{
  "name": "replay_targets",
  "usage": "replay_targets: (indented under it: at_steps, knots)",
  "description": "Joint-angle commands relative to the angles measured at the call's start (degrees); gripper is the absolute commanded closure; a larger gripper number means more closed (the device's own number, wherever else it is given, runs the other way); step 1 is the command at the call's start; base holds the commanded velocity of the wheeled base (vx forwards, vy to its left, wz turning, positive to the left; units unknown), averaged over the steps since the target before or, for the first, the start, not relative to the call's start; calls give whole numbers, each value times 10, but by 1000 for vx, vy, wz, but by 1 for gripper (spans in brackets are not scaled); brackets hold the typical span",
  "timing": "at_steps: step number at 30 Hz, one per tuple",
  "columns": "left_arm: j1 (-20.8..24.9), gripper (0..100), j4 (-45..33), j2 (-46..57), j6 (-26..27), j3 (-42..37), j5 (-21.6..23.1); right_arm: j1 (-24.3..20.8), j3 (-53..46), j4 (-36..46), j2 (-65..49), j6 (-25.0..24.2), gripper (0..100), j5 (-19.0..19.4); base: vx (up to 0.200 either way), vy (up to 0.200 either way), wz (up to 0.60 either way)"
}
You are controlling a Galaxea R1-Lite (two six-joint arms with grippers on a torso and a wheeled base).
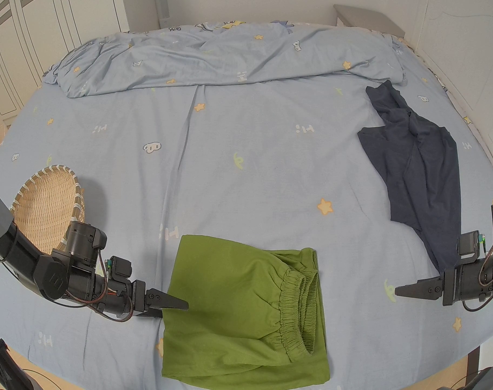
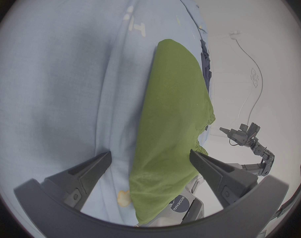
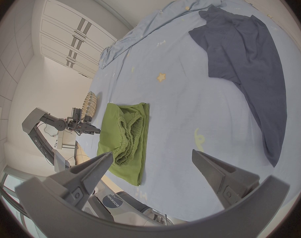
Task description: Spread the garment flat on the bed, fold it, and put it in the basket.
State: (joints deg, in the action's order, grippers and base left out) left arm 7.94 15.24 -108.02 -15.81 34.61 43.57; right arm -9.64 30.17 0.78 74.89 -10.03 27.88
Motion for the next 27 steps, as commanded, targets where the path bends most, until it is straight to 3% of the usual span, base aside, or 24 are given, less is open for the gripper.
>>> replay_targets:
  at_steps: [1,14,18,23,27]
  knots:
    - [1,0,-2,11,-6,-4,-1,-7,-2,-1,2,0,0,0,0,0,0]
    - [25,0,30,9,-21,-5,2,-7,-4,-3,2,0,0,0,0,0,0]
    - [52,0,77,-12,-32,-17,2,-7,-4,-3,2,0,0,-1,0,0,0]
    - [78,0,201,-78,-39,-52,-2,-6,-5,-3,1,0,0,-1,0,0,0]
    - [89,0,284,-92,-106,-68,-3,-6,-5,-3,0,0,0,0,0,0,0]
